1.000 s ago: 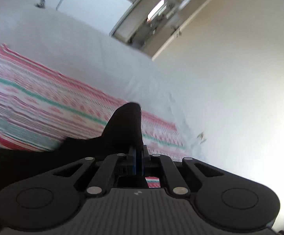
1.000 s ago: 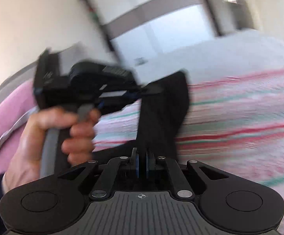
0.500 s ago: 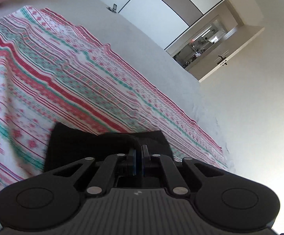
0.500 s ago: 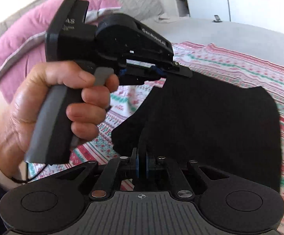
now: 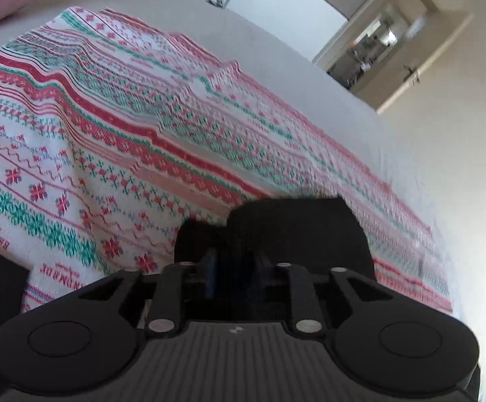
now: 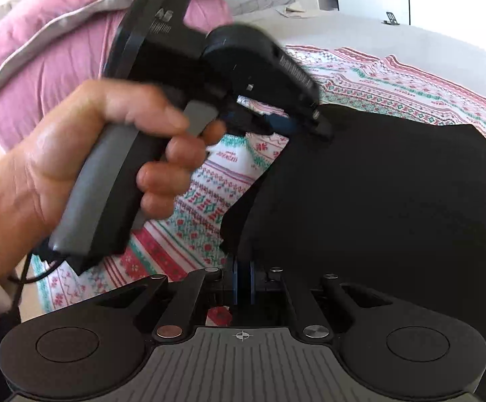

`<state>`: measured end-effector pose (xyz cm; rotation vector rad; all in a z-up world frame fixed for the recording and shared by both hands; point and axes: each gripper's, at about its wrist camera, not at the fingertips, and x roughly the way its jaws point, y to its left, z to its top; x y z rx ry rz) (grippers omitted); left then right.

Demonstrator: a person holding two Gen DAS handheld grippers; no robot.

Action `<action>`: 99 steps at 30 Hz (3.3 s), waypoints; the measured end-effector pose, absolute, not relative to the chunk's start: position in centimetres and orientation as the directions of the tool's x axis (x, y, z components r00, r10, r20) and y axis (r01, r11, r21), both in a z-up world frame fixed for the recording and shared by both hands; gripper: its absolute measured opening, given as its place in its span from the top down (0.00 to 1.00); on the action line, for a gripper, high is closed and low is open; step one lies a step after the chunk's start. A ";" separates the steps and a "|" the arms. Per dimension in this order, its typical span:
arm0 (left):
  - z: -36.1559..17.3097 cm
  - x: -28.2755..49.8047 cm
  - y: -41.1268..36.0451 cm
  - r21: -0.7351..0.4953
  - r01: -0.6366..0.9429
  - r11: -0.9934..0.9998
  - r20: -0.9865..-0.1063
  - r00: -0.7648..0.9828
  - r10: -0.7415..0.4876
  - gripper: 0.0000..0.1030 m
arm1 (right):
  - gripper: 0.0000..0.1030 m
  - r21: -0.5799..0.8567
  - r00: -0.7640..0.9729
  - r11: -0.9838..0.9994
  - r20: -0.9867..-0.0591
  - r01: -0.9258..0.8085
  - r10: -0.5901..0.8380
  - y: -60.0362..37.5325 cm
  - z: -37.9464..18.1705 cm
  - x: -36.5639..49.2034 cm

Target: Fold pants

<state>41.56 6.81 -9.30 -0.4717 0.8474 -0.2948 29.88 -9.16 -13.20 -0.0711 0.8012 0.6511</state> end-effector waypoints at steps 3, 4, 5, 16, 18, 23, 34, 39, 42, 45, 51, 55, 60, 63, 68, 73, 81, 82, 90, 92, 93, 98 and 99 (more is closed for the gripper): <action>-8.7 41.8 6.8 -0.546 0.073 0.835 -0.589 0.675 -0.444 0.78 | 0.93 0.207 0.528 0.800 -0.655 -0.563 0.540 -9.1 -12.8 29.6; -8.3 41.9 6.8 -0.560 0.098 0.822 -0.554 0.694 -0.460 0.78 | 0.93 0.217 0.544 0.791 -0.622 -0.571 0.563 -9.2 -12.2 29.1; -7.6 42.0 6.6 -0.572 0.133 0.810 -0.516 0.709 -0.481 0.78 | 0.93 0.213 0.556 0.781 -0.595 -0.587 0.581 -9.3 -11.6 28.6; -9.8 45.1 7.9 -0.621 -0.038 0.783 -0.601 0.664 -0.445 0.66 | 0.92 0.260 0.484 0.777 -0.658 -0.574 0.577 -9.2 -14.2 29.3; -8.9 44.5 9.4 -0.608 -0.094 0.788 -0.613 0.686 -0.392 0.38 | 0.89 0.293 0.483 0.780 -0.650 -0.553 0.587 -10.0 -14.0 29.6; -10.8 44.6 11.4 -0.636 -0.200 0.745 -0.670 0.622 -0.405 0.24 | 0.78 0.478 0.403 0.743 -0.632 -0.469 0.662 -12.2 -13.7 31.1; -8.4 44.3 6.0 -0.492 0.116 0.863 -0.529 0.748 -0.402 0.97 | 0.77 0.376 0.399 0.739 -0.659 -0.560 0.638 -11.6 -13.5 29.9; -5.8 43.2 5.6 -0.452 0.120 0.884 -0.422 0.844 -0.330 1.00 | 0.77 0.457 0.396 0.735 -0.635 -0.501 0.664 -12.5 -14.4 30.7; -8.7 44.8 6.7 -0.493 0.024 0.870 -0.577 0.740 -0.347 0.95 | 0.76 0.511 0.398 0.727 -0.614 -0.458 0.682 -12.8 -14.7 31.1; -9.6 44.2 8.0 -0.549 -0.061 0.833 -0.613 0.707 -0.352 0.86 | 0.71 0.545 0.375 0.712 -0.608 -0.443 0.699 -13.2 -14.2 31.2; -8.2 40.1 6.6 -0.401 -0.029 0.916 -0.702 0.652 -0.287 0.59 | 0.52 0.447 0.354 0.729 -0.664 -0.518 0.659 -17.2 -9.8 31.3; -6.6 36.7 3.9 -0.428 0.109 0.897 -0.670 0.628 -0.396 0.57 | 0.51 0.446 0.551 0.809 -0.593 -0.384 0.588 -24.0 -7.1 32.1; -8.1 36.3 1.1 -0.330 0.002 0.944 -0.796 0.536 -0.280 0.55 | 0.50 0.452 0.618 0.866 -0.624 -0.214 0.479 -28.6 -8.6 34.3; -10.3 35.8 1.7 -0.314 -0.014 0.949 -0.794 0.552 -0.255 0.55 | 0.51 0.426 0.513 0.890 -0.734 -0.164 0.445 -28.3 -11.7 35.8; -10.1 35.7 2.1 -0.293 -0.002 0.956 -0.789 0.566 -0.241 0.56 | 0.52 0.361 0.487 0.906 -0.764 -0.221 0.423 -27.2 -11.9 36.0; -8.9 35.6 5.2 -0.498 -0.107 0.861 -0.731 0.586 -0.350 0.31 | 0.49 0.428 0.575 0.890 -0.694 -0.155 0.434 -29.3 -10.4 36.6; -9.6 36.2 6.8 -0.437 -0.157 0.886 -0.760 0.591 -0.270 0.14 | 0.44 0.501 0.576 0.865 -0.700 -0.026 0.422 -32.7 -12.5 38.2; -10.4 36.5 6.6 -0.443 -0.150 0.884 -0.774 0.561 -0.293 0.14 | 0.44 0.501 0.565 0.865 -0.707 -0.026 0.426 -32.5 -12.9 38.3; -11.5 36.5 5.1 -0.515 -0.134 0.847 -0.736 0.575 -0.357 0.01 | 0.38 0.481 0.526 0.873 -0.724 -0.080 0.447 -30.1 -13.7 38.3; -11.8 36.7 4.6 -0.516 -0.122 0.848 -0.731 0.580 -0.361 0.01 | 0.38 0.459 0.521 0.885 -0.736 -0.085 0.432 -29.7 -14.1 38.5; -11.8 36.8 4.3 -0.517 -0.113 0.849 -0.727 0.581 -0.366 0.01 | 0.38 0.459 0.524 0.885 -0.734 -0.085 0.431 -29.7 -14.3 38.6; -12.6 37.7 3.7 -0.519 -0.073 0.851 -0.712 0.587 -0.384 0.01 | 0.36 0.501 0.554 0.863 -0.700 -0.069 0.451 -29.7 -14.8 39.1; -12.6 37.6 3.6 -0.505 -0.066 0.861 -0.716 0.588 -0.375 0.02 | 0.37 0.506 0.559 0.860 -0.695 -0.067 0.453 -29.7 -14.9 39.2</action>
